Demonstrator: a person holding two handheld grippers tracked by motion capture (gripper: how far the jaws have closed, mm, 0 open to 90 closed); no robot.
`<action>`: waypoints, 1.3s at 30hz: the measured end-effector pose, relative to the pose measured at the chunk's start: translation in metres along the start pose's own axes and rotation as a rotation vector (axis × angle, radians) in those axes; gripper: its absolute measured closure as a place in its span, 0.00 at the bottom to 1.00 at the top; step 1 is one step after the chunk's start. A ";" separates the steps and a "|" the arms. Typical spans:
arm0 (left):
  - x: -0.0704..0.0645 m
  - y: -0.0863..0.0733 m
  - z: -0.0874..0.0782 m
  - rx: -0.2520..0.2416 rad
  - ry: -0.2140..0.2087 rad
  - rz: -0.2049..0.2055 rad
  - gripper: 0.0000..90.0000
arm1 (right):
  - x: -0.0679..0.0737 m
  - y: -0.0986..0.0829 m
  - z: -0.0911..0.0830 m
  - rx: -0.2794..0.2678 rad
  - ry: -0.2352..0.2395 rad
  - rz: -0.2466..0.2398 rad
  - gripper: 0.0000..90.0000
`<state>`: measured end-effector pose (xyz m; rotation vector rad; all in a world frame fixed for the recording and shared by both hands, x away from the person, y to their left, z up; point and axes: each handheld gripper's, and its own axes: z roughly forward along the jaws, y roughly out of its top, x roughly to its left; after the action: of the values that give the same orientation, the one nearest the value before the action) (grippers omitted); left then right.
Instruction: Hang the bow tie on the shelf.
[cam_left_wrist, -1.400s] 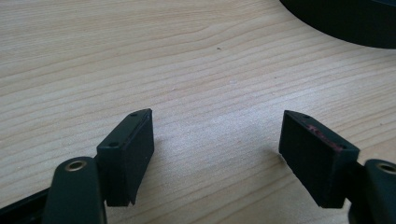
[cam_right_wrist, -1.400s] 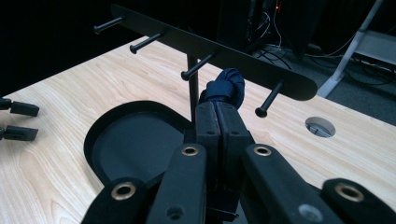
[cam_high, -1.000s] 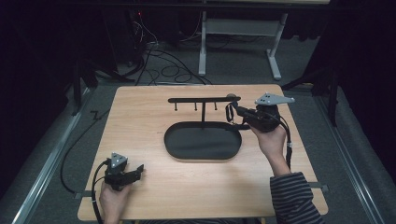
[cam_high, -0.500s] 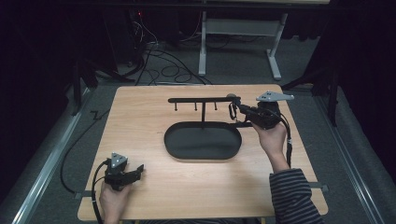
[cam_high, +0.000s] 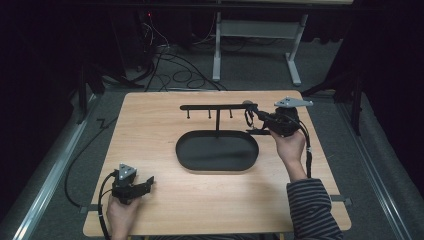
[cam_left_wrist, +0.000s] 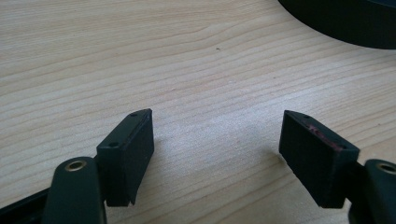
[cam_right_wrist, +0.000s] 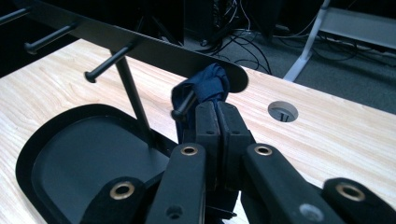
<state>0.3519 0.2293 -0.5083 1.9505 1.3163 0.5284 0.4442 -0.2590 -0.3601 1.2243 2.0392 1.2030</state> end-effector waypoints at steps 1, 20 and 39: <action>0.000 0.000 0.000 -0.001 0.000 -0.001 0.30 | -0.002 -0.003 0.002 0.010 0.000 0.014 0.99; 0.000 0.000 0.000 0.005 0.002 0.006 0.30 | -0.005 -0.013 -0.008 -0.006 0.023 0.047 0.82; -0.001 0.000 0.000 0.005 0.006 0.009 0.30 | -0.017 -0.028 -0.032 -0.037 0.041 0.112 0.63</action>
<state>0.3518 0.2283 -0.5082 1.9608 1.3147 0.5363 0.4159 -0.2934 -0.3693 1.3222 1.9912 1.3215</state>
